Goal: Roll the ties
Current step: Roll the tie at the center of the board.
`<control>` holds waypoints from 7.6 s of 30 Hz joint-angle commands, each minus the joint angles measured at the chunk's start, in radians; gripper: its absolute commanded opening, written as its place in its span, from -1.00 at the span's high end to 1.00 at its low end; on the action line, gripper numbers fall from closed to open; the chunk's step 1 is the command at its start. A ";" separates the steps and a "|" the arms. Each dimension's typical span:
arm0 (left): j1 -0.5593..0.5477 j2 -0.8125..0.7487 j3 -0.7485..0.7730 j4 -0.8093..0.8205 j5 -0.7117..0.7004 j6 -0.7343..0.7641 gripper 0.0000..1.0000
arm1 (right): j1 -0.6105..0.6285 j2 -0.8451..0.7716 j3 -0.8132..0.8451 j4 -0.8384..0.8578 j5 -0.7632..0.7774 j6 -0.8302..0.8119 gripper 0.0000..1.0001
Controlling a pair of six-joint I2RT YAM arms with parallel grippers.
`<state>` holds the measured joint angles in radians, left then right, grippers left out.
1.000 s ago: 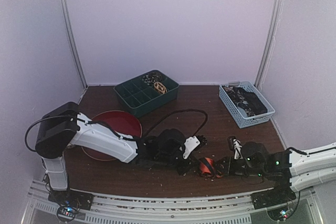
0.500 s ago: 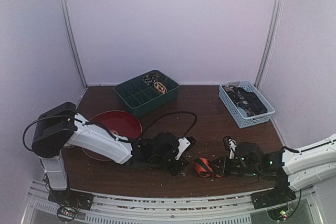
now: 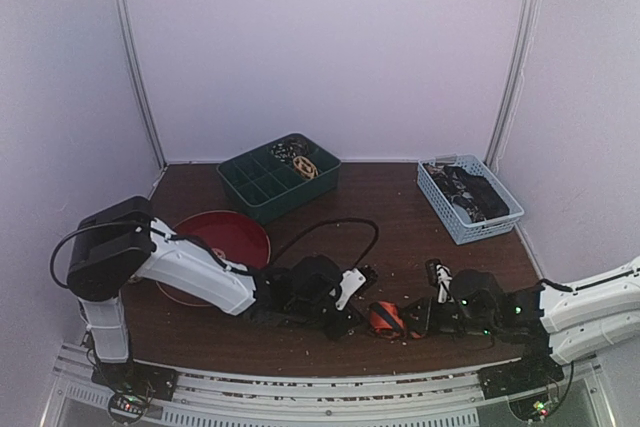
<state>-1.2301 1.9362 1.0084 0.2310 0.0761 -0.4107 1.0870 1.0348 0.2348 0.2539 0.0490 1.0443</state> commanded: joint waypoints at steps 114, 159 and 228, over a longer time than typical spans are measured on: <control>0.024 0.076 0.071 0.053 0.150 -0.054 1.00 | 0.011 -0.148 -0.043 -0.199 0.152 0.107 0.56; -0.013 -0.033 0.039 -0.012 0.063 -0.086 0.90 | 0.021 0.192 0.032 0.095 0.058 0.016 0.71; 0.087 -0.001 -0.005 0.244 0.257 -0.429 -0.45 | 0.019 -0.197 -0.100 -0.156 0.106 0.109 0.16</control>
<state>-1.1587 1.9060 1.0008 0.2943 0.2245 -0.7303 1.1019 0.8314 0.1623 0.1146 0.1703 1.1355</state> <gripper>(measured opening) 0.712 0.422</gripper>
